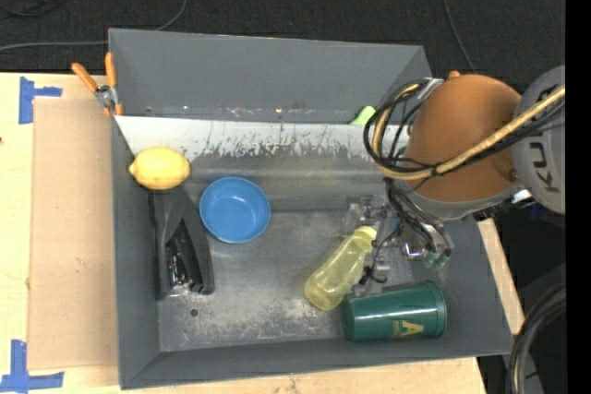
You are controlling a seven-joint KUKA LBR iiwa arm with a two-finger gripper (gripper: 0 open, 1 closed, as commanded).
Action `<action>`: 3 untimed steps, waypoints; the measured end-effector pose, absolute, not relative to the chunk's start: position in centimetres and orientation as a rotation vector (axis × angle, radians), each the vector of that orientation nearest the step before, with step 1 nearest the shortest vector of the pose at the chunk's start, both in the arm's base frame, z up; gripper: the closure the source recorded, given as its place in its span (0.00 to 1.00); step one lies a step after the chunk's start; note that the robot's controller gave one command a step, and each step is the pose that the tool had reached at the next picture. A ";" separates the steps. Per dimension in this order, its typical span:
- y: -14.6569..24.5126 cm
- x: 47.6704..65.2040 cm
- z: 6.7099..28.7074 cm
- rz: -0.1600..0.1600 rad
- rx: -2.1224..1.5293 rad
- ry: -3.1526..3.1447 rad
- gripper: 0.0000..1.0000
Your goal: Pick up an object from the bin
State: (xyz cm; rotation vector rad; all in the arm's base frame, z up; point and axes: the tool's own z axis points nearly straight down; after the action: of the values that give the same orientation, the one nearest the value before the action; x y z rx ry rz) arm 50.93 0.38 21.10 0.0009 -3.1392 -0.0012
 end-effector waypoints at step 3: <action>-2.7 61.9 22.2 -0.001 0.324 -3.130 0.00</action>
Offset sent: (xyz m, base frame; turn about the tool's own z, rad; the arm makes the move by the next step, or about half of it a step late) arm 0.0022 -0.0182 -0.0628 -0.1429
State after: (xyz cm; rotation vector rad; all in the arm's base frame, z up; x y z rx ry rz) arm 61.90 -2.70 22.16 0.3244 -3.1302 -0.0008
